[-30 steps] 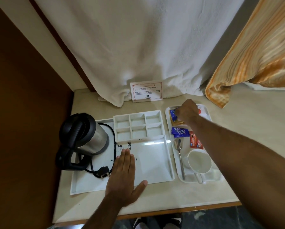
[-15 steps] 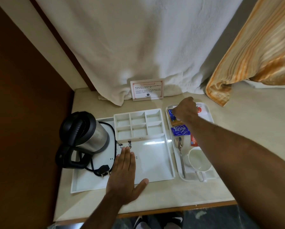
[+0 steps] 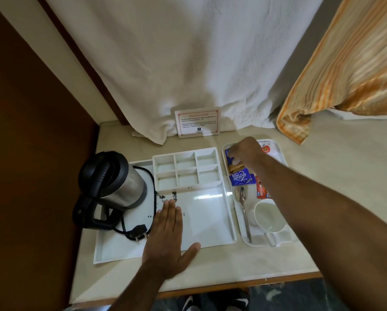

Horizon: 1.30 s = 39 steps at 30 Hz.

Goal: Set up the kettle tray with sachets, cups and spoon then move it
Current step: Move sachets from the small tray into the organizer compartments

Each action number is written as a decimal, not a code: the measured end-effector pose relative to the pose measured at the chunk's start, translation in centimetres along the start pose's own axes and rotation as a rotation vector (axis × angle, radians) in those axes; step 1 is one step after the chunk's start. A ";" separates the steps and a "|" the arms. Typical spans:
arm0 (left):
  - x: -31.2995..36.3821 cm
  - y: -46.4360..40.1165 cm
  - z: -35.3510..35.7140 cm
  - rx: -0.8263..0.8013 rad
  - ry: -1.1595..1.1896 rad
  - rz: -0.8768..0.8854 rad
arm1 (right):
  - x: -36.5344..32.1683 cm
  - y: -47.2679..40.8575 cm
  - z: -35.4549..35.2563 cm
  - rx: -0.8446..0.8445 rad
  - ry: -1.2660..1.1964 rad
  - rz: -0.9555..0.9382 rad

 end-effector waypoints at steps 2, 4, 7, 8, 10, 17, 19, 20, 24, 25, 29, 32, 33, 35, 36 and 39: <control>0.0 0.0 0.1 -0.005 0.008 0.001 | -0.4 0.7 -0.9 -0.011 -0.071 0.002; 0.0 0.0 0.1 -0.017 0.007 -0.001 | -1.4 1.6 -2.0 0.028 -0.180 -0.040; -0.1 0.0 0.1 -0.030 0.004 -0.017 | -4.4 3.0 -2.4 -0.003 -0.206 -0.181; -0.1 -0.1 0.1 -0.033 0.004 -0.018 | -5.3 3.4 -2.3 -0.014 -0.177 -0.233; -0.1 0.0 0.1 -0.032 0.014 -0.020 | -7.0 4.4 -1.9 -0.003 -0.078 -0.328; 0.0 0.1 -0.1 -0.033 0.030 -0.013 | -10.1 5.5 -1.0 0.124 0.224 -0.445; 0.0 0.0 -0.1 -0.030 0.032 -0.015 | -10.4 5.5 -0.3 0.109 0.262 -0.447; 0.0 0.0 -0.1 -0.029 0.034 -0.014 | -10.4 5.5 0.0 0.106 0.277 -0.451; 0.0 0.0 -0.1 -0.026 0.035 -0.010 | -10.2 5.2 1.3 0.110 0.386 -0.477; 0.0 0.0 -0.1 -0.027 0.033 -0.007 | -10.1 5.0 1.6 0.107 0.409 -0.480; 0.0 0.0 -0.1 -0.036 0.039 -0.010 | -9.7 4.5 2.5 0.114 0.423 -0.493; -0.1 0.0 0.0 -0.046 0.032 -0.014 | -9.3 4.2 3.1 0.108 0.370 -0.537; -0.1 0.0 -0.1 -0.046 0.028 -0.016 | -9.1 4.1 3.2 0.111 0.355 -0.549; -0.1 0.0 -0.2 -0.042 0.030 -0.019 | -8.5 4.0 3.5 0.123 0.347 -0.570; -0.1 0.0 -0.2 -0.042 0.030 -0.018 | -8.1 4.0 3.6 0.124 0.342 -0.581; 0.0 0.0 -0.2 -0.042 0.039 -0.017 | -7.1 4.2 4.1 0.099 0.336 -0.628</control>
Point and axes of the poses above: each hand's wrist, its own y-axis away from the middle knuckle, its own z-axis out of the palm, x = y × z, the point moved 7 cm from there along -y, towards the middle knuckle, and after that the axes turned 10 degrees about -x, right-handed, at the moved point
